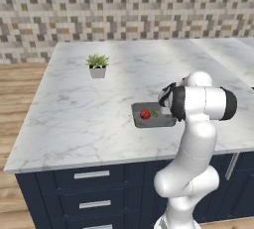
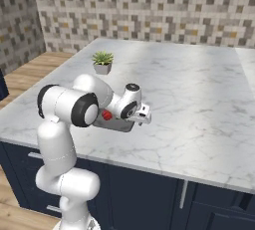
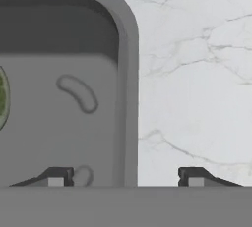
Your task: Take the bell pepper and lemon wedge out of the freezer and place them in the tupperware container on the counter. Then put the tupperware containing the vegetables back in the freezer.
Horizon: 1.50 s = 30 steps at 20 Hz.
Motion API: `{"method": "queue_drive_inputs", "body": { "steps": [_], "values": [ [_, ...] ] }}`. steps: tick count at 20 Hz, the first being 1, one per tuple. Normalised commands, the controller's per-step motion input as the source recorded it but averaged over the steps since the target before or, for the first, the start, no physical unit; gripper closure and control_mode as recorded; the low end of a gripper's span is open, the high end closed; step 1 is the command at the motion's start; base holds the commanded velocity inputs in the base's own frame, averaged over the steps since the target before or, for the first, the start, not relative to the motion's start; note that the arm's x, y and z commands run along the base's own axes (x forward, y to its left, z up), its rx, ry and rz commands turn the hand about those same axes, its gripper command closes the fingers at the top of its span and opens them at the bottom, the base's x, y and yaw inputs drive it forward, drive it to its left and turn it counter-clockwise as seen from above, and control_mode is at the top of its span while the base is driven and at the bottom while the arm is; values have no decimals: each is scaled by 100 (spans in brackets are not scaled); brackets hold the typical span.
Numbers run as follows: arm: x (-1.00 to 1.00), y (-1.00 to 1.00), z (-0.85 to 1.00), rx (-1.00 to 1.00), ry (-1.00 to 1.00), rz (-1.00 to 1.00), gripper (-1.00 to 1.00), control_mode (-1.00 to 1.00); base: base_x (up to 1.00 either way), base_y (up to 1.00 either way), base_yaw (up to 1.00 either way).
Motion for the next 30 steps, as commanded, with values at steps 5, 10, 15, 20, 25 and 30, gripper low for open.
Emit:
{"method": "queue_drive_inputs", "body": {
  "steps": [5, 10, 15, 20, 25, 30],
  "values": [
    [0, 11, -13, 0, 0, 0, 100, -100, 0, 0, 0],
    [0, 19, -21, 0, 0, 0, 100, -100, 0, 0, 0],
    [-14, 16, 13, 0, -4, 0, 100, -100, 0, 0, 0],
    [-30, 13, 95, 0, -11, 0, 100, -100, 0, 0, 0],
    [-29, 18, 100, 2, -2, 0, 100, -100, 0, 0, 0],
    [-46, 31, 100, 5, 0, 0, 100, -100, 0, 0, 0]
  ]
}}
